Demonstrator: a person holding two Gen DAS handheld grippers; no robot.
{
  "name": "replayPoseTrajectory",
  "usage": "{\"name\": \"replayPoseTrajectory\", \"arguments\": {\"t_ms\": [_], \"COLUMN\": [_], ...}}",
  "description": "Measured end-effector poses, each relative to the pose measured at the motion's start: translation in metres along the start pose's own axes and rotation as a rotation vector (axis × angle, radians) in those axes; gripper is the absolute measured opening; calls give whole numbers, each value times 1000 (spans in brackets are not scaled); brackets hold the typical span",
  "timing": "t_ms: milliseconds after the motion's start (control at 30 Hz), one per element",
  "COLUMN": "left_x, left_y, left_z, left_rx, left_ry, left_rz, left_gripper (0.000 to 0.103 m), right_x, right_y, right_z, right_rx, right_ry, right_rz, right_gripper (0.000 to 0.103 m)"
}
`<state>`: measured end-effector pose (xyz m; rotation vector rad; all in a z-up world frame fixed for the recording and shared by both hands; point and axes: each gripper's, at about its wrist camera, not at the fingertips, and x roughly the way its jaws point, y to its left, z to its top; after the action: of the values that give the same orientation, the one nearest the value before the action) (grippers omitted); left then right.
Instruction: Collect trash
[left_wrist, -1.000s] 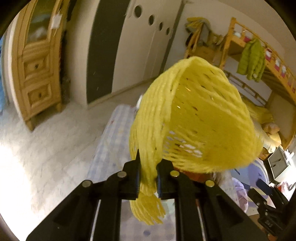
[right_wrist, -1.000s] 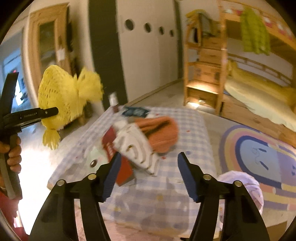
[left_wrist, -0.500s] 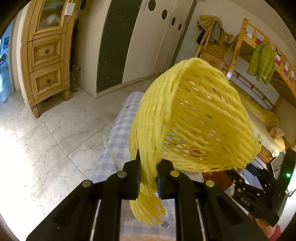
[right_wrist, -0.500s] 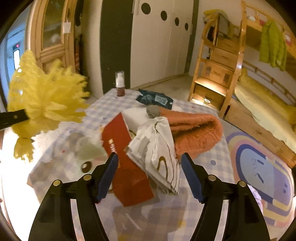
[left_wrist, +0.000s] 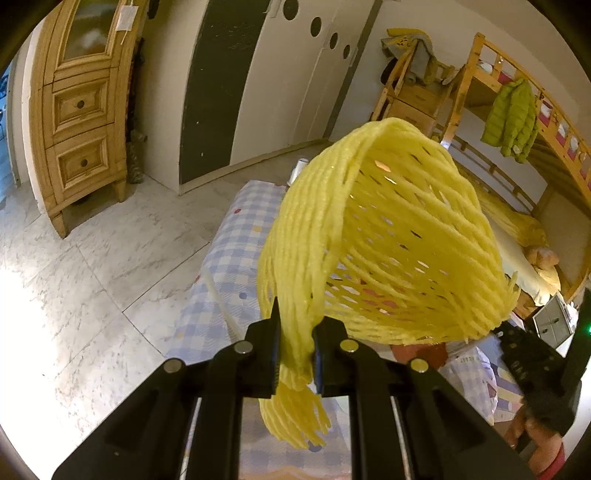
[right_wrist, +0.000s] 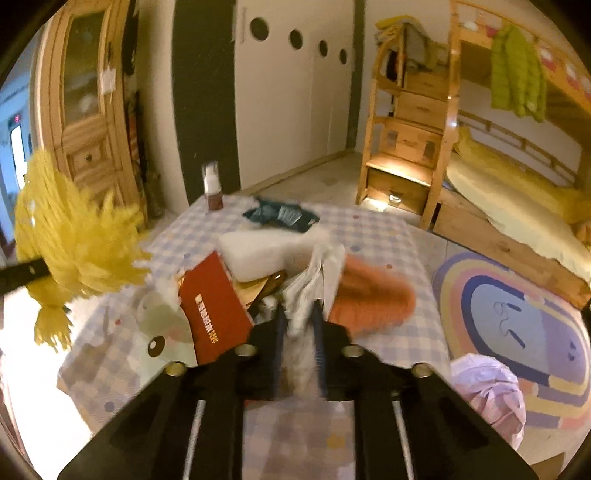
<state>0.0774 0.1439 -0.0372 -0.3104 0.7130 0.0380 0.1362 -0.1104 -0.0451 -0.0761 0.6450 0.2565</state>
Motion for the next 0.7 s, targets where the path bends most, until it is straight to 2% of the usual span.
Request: {"name": "replayPoseTrajectory", "arguments": {"t_ms": [167,400,600,700], "left_x": [-6,-14,-24,-24], "left_y": [-15,-32,-54,-75], "left_z": [-2,-3,-2,-3], "left_rx": [27,58,102,132], "left_ry": [-6,-6,-22,-20], "left_rz": [-27,-44,-69,-100], "left_gripper": [11,11,11,11], "right_x": [-32,-40,-83,-102], "right_y": [-17,-36,-52,-66], "right_z": [-1,-16,-15,-16], "right_rx": [22,61,101,126], "right_ry": [-34,11,-82,-121], "right_rz": [25,57,55,21], "right_gripper": [3,3,3,3]}}
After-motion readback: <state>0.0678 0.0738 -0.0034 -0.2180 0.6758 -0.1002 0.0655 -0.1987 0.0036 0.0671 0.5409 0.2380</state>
